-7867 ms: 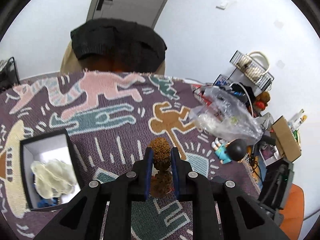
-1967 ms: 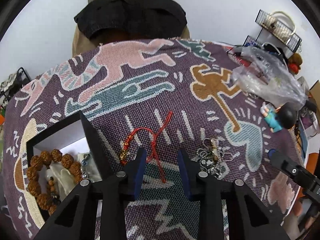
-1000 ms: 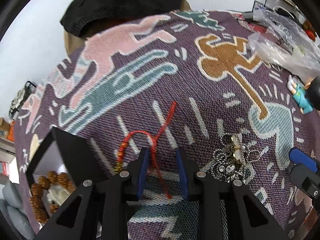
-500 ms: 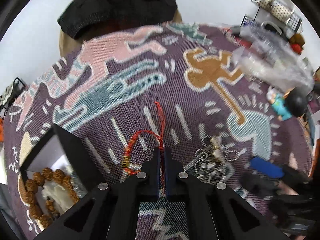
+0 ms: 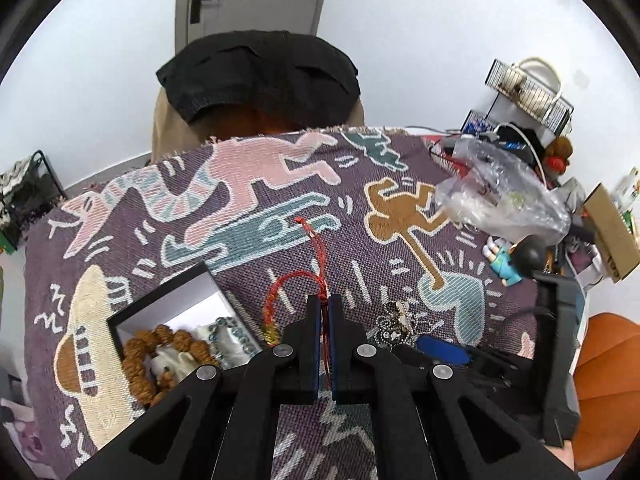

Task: Organize jewelry
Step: 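Grasp the red string with the left tool while the right tool closes on the butterfly pendant, then carry the red string into the box with the left tool while the right tool lifts the pendant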

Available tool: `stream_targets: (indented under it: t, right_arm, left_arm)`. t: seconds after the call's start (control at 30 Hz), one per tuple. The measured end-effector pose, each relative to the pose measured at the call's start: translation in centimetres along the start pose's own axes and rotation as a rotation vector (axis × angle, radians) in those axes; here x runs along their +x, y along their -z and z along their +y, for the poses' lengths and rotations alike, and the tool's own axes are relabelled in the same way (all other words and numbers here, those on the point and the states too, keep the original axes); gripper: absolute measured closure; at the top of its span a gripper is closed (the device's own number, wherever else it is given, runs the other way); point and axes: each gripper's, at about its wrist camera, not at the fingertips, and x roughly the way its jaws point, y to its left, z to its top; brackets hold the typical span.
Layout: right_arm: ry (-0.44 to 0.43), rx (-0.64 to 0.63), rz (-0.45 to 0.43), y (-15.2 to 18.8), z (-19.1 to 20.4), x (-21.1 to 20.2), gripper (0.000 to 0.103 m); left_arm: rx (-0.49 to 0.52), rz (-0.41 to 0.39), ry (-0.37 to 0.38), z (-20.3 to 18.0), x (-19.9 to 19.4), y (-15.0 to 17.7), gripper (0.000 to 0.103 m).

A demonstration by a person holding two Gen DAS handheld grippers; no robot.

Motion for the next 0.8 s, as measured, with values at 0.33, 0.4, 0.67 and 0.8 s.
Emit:
stream_targets:
  t: [0.33, 0.4, 0.67, 0.8]
  right_arm:
    - [0.086, -0.061, 0.004, -0.4, 1.1, 0.7, 0.082]
    - [0.075, -0.066, 0.010, -0.4, 1.1, 0.7, 0.088]
    - [0.018, -0.040, -0.038, 0.2, 0.3, -2.4, 0.099]
    - [-0.007, -0.060, -0.087, -0.4, 1.1, -5.1, 0.099]
  left_arm:
    - [-0.066, -0.043, 0.033, 2.5, -2.0, 1.0, 0.100]
    - [-0.075, -0.050, 0.041, 2.7, -2.4, 1.1, 0.100]
    - [-0.096, -0.074, 0.050, 3.6, -3.4, 1.6, 0.100]
    - [-0.109, -0.089, 0.058, 4.0, -4.0, 1.6, 0.100]
